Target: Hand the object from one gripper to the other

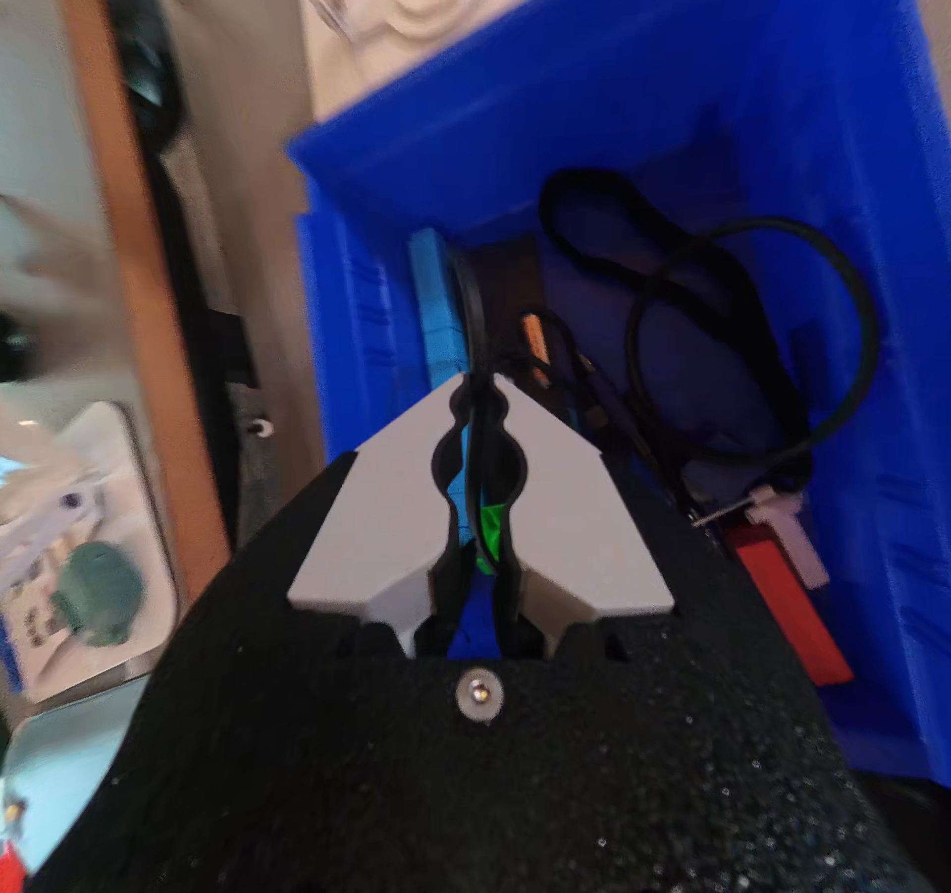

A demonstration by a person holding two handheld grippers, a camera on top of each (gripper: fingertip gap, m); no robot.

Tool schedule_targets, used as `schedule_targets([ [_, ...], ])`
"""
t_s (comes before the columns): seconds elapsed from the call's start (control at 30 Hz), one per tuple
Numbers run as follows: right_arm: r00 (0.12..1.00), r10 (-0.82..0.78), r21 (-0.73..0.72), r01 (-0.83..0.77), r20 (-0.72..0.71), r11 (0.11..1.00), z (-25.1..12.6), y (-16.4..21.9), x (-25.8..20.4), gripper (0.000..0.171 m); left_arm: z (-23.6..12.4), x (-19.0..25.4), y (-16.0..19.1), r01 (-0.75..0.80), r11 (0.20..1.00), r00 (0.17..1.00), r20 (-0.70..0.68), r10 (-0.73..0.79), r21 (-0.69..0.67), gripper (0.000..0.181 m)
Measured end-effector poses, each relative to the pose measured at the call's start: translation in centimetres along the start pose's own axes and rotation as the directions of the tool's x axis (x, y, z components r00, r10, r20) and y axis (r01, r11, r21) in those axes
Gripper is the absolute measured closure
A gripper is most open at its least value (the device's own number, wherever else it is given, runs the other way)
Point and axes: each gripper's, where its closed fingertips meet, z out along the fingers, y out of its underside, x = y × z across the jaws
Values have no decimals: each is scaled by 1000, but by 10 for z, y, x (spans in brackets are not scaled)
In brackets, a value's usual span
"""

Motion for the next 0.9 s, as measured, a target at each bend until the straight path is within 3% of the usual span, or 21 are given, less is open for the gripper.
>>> schedule_targets([
  [0.03, 1000, 0, -1, 0, 0, 1000, 0, 0, 0, 84, -9, -7, -6, 2, 999, 999, 46, -4, 41, 178],
  [0.37, 1000, -1, -9, 1, 7, 1000, 0, 1, -2, 84, -120, -59, -62, -109, 918, 907, 416, -65, 380, 178],
  [0.63, 1000, 1, -7, -1, 9, 1000, -1, 0, -2, 85, -183, -67, -87, -209, 874, 845, 531, -65, 439, 178],
  [0.9, 1000, 7, 4, -7, 6, 1000, -4, -4, 0, 85, -216, -57, -136, -329, 818, 814, 581, -8, 473, 178],
])
